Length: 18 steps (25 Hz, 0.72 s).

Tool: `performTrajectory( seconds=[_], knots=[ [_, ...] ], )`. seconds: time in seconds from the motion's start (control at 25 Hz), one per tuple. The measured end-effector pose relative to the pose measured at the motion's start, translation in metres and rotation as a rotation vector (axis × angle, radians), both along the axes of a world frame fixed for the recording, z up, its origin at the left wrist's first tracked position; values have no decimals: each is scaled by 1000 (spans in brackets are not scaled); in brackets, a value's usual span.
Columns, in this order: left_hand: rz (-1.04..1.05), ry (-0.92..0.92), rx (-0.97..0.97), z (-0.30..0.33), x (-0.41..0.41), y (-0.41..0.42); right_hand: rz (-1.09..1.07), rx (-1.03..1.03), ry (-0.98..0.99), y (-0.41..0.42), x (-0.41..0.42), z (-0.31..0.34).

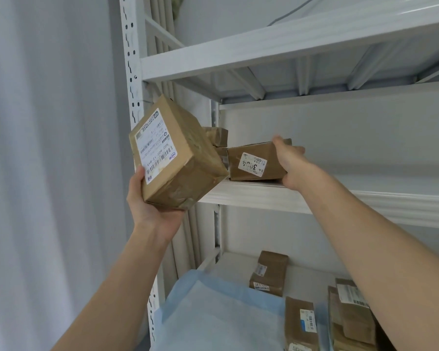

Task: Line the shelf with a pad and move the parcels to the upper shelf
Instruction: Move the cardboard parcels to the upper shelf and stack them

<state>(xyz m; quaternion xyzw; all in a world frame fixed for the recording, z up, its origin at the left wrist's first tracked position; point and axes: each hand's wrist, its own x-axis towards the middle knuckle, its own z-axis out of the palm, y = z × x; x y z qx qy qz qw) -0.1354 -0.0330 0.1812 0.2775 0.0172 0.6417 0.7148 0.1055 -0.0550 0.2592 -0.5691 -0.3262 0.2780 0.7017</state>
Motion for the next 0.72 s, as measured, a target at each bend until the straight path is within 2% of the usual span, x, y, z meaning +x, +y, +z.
performTrajectory(
  seconds=[0.32, 0.44, 0.52, 0.6, 0.72],
  knots=[
    [-60, 12, 38, 22, 13, 14, -46, -107, -73, 15, -14, 6],
    [-64, 44, 86, 30, 19, 13, -225, -55, -153, 15, -13, -1],
    [-49, 115, 129, 36, 29, 9, -275, 105, -242, 7, -10, -9],
    [-26, 200, 175, 41, 42, 5, -146, 287, -282, -6, -8, -16],
    [-46, 270, 250, 52, 64, -4, 97, 409, -301, -29, -6, -16]
  ],
)
